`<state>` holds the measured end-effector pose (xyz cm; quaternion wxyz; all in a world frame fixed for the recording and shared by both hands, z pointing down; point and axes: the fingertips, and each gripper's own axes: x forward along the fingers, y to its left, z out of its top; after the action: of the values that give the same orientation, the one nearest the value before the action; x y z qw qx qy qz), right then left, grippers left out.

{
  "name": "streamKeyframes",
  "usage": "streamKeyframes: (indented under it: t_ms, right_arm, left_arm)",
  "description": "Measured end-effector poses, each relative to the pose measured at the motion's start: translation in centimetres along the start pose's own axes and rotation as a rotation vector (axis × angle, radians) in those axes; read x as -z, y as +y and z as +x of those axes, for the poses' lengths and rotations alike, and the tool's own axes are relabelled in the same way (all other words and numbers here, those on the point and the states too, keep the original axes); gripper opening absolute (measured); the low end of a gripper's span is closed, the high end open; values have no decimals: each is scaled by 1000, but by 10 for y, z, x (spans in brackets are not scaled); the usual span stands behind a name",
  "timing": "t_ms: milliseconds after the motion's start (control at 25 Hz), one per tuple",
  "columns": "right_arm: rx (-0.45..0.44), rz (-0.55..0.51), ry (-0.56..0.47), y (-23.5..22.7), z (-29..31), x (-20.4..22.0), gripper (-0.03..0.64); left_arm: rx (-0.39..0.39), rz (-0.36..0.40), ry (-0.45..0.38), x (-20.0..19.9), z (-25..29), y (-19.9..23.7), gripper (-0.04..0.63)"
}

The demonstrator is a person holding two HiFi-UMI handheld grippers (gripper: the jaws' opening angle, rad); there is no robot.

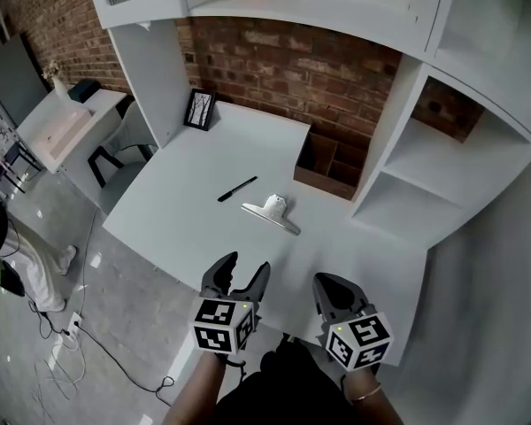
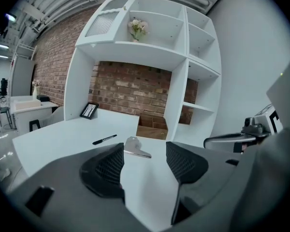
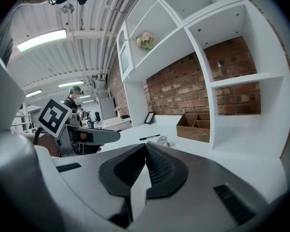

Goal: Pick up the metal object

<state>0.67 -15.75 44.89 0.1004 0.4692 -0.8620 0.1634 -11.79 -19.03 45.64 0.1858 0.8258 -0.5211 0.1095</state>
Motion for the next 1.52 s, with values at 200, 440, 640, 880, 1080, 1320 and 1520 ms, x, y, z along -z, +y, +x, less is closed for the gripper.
streamKeyframes:
  t_ms: [200, 440, 640, 880, 1080, 1320, 1520]
  right_arm:
    - [-31, -3, 15, -20, 26, -8, 5]
    - [-70, -12, 47, -46, 57, -10, 6]
    - [-77, 21, 82, -67, 81, -4, 6]
    - [-120, 42, 121, -77, 108, 5, 6]
    - [-135, 62, 142, -86, 125, 9, 5]
    - [-121, 88, 164, -101, 134, 15, 6]
    - [-116, 100, 183, -111, 139, 20, 5]
  left_arm:
    - [19, -1, 34, -9, 40, 5, 275]
    - [27, 36, 95, -11, 98, 10, 285]
    - [19, 35, 156, -3, 143, 18, 288]
    - [-15, 48, 235, 12, 181, 33, 288]
    - [-43, 86, 293, 25, 206, 46, 288]
    - [-62, 120, 353, 35, 228, 57, 288]
    - [-52, 149, 382, 45, 246, 58, 288]
